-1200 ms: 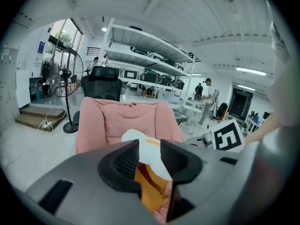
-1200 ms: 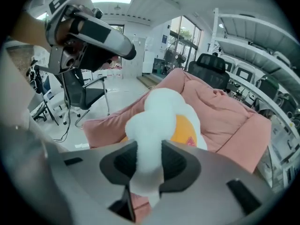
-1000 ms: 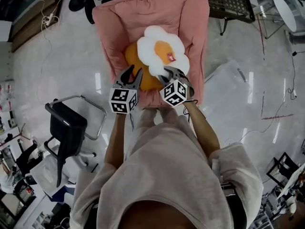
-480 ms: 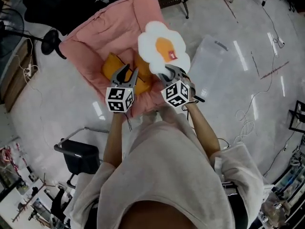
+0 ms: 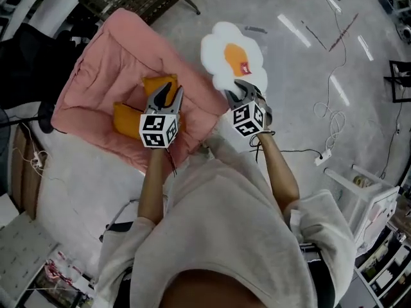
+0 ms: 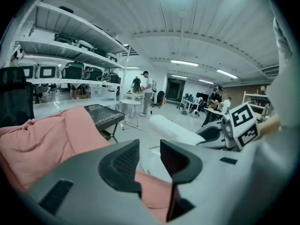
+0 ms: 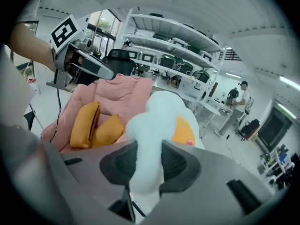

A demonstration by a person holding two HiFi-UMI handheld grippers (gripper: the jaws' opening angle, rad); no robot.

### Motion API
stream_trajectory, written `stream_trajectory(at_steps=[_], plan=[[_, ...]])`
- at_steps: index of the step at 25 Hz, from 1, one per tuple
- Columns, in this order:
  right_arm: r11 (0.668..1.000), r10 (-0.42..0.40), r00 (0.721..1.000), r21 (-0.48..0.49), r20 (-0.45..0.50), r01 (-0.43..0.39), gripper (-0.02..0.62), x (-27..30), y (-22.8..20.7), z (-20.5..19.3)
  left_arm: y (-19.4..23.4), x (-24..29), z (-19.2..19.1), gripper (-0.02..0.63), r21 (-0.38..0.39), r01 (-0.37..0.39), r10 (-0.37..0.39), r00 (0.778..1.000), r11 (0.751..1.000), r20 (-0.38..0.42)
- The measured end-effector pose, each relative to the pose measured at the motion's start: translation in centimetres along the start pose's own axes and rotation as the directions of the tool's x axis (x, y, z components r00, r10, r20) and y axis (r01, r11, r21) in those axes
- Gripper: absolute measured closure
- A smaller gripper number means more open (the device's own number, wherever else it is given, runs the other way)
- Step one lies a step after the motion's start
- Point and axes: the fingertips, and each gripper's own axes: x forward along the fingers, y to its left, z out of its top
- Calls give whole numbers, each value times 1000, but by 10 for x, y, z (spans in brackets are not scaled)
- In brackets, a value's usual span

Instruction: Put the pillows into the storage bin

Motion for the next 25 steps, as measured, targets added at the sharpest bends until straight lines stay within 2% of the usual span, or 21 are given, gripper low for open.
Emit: stream_trajectory(at_steps=[7, 12, 16, 17, 19, 20, 23, 25], plan=[[989, -103, 991, 94, -83, 110, 482, -14, -77, -73, -46, 51, 10, 489, 56, 87, -84, 996, 995, -39], [980, -132, 984, 131, -121, 147, 482, -9, -109, -107, -56, 66, 7, 568, 98, 83, -75, 994, 992, -75], [977, -127, 980, 153, -156, 151, 475, 11, -127, -129, -55, 69, 2, 589, 100, 84, -75, 993, 991, -94], [977, -116, 979, 157, -165, 142, 458, 19, -130, -134, -54, 69, 2, 591, 97, 85, -76, 993, 992, -96], [980, -102, 977, 148, -186, 130, 324, 34, -136, -144, -51, 70, 2, 592, 95, 83, -74, 993, 992, -97], [982, -105, 975, 136, -197, 133, 279, 39, -138, -146, -50, 69, 2, 594, 94, 81, -71, 993, 992, -97], [982, -98, 979, 140, -180, 124, 241, 44, -137, -140, -46, 65, 3, 594, 78, 64, -57, 994, 995, -92], [983, -84, 984, 149, -156, 107, 239, 45, -130, -133, -42, 62, 3, 594, 67, 47, -41, 995, 997, -89]])
